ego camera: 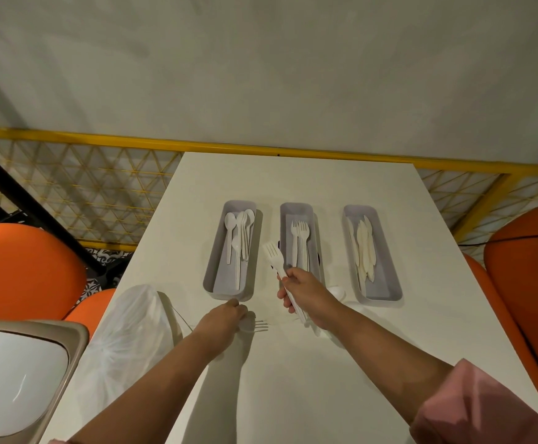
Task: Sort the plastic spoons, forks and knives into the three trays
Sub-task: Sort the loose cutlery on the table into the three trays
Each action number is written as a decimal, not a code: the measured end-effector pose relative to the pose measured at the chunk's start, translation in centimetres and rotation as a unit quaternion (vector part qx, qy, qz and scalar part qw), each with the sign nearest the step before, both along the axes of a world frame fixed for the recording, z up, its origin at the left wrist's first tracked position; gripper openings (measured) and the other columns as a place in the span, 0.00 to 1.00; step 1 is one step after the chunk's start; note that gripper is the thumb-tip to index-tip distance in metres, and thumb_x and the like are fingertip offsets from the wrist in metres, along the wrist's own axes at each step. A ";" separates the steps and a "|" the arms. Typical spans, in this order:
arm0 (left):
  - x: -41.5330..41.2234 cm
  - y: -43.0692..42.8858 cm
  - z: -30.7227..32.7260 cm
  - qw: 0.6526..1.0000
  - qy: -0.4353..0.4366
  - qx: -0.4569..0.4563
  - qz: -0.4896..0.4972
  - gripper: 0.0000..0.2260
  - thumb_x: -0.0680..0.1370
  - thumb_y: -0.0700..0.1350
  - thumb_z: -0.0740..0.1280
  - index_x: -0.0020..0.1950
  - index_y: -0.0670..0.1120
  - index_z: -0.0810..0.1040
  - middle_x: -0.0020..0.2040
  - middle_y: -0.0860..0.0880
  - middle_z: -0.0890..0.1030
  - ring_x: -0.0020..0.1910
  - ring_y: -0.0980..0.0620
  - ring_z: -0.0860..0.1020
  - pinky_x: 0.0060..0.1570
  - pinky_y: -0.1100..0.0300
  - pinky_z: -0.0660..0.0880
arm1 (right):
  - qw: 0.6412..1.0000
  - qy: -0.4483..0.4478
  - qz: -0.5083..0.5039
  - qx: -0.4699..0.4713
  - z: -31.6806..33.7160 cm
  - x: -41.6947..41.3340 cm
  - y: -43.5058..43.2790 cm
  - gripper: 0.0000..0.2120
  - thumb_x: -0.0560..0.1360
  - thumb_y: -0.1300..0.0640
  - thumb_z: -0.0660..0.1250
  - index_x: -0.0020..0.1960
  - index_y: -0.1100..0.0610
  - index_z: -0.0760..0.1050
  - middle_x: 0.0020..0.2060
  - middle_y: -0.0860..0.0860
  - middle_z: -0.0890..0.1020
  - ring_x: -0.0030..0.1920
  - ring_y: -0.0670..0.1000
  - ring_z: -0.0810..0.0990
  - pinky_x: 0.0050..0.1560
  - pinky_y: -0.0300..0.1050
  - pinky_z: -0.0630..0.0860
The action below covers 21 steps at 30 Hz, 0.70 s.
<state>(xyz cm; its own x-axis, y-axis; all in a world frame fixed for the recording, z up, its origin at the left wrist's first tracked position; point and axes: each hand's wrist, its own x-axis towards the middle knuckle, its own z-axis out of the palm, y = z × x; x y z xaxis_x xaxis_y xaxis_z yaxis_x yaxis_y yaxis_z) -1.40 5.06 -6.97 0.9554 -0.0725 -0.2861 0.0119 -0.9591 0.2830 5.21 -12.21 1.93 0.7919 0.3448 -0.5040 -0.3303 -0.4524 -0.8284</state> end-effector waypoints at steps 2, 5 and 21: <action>0.1 0.1 0.0 1.000 -0.017 -0.021 -0.012 0.12 0.77 0.37 0.60 0.59 0.45 0.76 0.54 0.46 0.75 0.50 0.46 0.77 0.50 0.55 0.76 | 1.000 -0.001 -0.001 -0.005 0.0 0.1 -0.1 0.11 0.81 0.59 0.54 0.60 0.61 0.70 0.37 0.51 0.76 0.33 0.48 0.73 0.34 0.38 0.72; 0.2 0.0 0.5 0.997 -0.046 -0.067 -0.017 0.12 0.78 0.36 0.59 0.59 0.42 0.77 0.54 0.46 0.75 0.51 0.46 0.77 0.50 0.59 0.73 | 1.000 0.006 -0.014 0.009 0.2 0.5 -0.4 0.10 0.81 0.60 0.54 0.59 0.60 0.70 0.37 0.53 0.76 0.34 0.49 0.73 0.34 0.39 0.72; 5.0 -4.7 7.6 0.787 -0.035 -0.552 0.273 0.05 0.77 0.34 0.64 0.41 0.39 0.75 0.32 0.44 0.76 0.28 0.54 0.76 0.33 0.65 0.75 | 0.999 -0.013 -0.036 0.029 -0.1 1.2 0.0 0.10 0.80 0.59 0.57 0.59 0.61 0.70 0.47 0.57 0.81 0.41 0.53 0.81 0.38 0.41 0.77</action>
